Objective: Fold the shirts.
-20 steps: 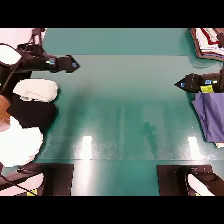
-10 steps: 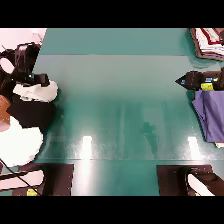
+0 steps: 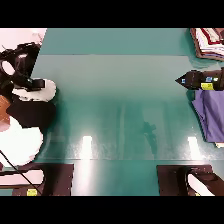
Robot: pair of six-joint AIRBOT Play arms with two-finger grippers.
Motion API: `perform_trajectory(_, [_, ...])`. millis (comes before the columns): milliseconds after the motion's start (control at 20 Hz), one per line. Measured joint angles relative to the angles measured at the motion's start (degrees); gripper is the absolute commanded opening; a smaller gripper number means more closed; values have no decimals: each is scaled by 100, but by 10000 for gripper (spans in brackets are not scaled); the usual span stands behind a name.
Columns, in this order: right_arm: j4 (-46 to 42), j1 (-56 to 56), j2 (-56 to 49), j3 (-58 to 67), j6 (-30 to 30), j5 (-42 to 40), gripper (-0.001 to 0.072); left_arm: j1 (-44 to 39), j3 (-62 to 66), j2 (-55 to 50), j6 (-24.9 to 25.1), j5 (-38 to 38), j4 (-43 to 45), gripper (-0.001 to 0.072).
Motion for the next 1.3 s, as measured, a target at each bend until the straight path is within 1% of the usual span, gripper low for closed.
perform_trajectory(100, [17,0,0,122,0,-7,20,4,343,304,0,-109,-39,25])
perform_trajectory(250, [28,0,0,575,0,-142,20,-57,1121,1045,-2,-289,-188,24])
perform_trajectory(350, [31,0,0,960,0,-282,20,-264,1709,1617,4,-407,-299,24])
perform_trajectory(450, [35,0,2,1325,0,-413,20,-640,2190,2105,11,-568,-321,24])
perform_trajectory(650, [35,0,7,1792,0,-518,20,-1888,2682,2575,15,-916,-365,23])
perform_trajectory(900, [35,0,15,1945,0,-450,20,-3816,2299,2321,-295,-1154,-387,28])
perform_trajectory(950, [35,0,15,1956,0,-400,20,-4194,2157,2190,-328,-1145,-420,145])
perform_trajectory(1000, [35,0,15,1963,0,-367,20,-4577,2009,2017,-354,-1102,-498,465])
perform_trajectory(1050, [35,0,15,1969,0,-326,20,-4918,1891,1836,-365,-1016,-588,569])
perform_trajectory(1100, [35,0,15,1974,0,-284,20,-5174,1810,1672,-382,-929,-656,543])
perform_trajectory(1150, [35,0,15,1976,0,-247,20,-5375,1740,1508,-363,-835,-723,543])
perform_trajectory(1300, [35,0,17,1980,0,-138,20,-5480,1668,1266,-291,-643,-433,543])
